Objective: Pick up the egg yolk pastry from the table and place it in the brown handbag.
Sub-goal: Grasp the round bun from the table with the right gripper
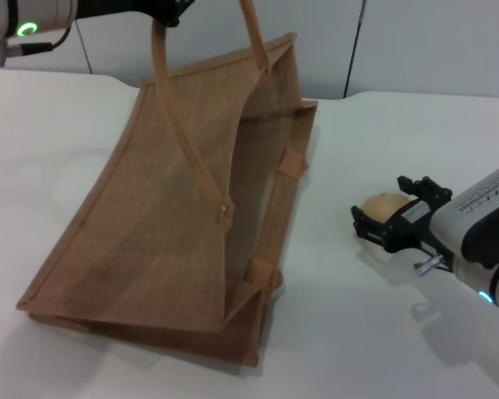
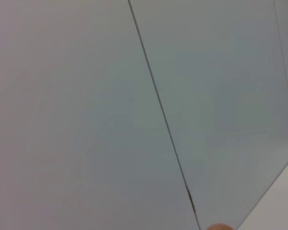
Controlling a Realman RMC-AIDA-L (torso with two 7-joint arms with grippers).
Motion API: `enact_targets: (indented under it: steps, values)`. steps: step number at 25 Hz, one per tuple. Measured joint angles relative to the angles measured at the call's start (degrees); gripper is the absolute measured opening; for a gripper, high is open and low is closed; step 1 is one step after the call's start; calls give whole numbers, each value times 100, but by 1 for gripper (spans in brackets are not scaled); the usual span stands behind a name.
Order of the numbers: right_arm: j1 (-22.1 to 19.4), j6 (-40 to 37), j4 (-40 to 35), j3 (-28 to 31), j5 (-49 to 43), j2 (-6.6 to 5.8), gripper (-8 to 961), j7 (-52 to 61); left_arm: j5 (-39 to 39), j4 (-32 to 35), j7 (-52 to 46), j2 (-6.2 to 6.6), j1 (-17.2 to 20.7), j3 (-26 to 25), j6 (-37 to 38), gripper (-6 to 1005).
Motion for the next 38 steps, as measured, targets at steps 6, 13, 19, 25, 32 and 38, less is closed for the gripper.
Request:
enact_targets:
  steps: [6, 13, 19, 25, 32, 38]
  values:
    - [107, -16, 193, 53, -2, 52, 871, -67, 14, -6, -2, 0, -31, 0, -2, 127]
    - [150, 36, 239, 113, -3, 68, 873, -114, 264, -8, -87, -7, -45, 33, -10, 127]
    - [244, 47, 574, 197, 1, 112, 874, -144, 289, -6, -114, -9, -92, 42, -45, 127]
    - [412, 2, 816, 195, -1, 178, 876, -146, 290, -14, -123, -9, -151, 9, -141, 127]
    - [457, -58, 819, 171, -2, 187, 867, -146, 303, -34, -124, -8, -186, 9, -143, 128]
    - [531, -283, 815, 215, 14, 163, 823, -146, 370, -32, -147, -7, -206, 9, -143, 128]
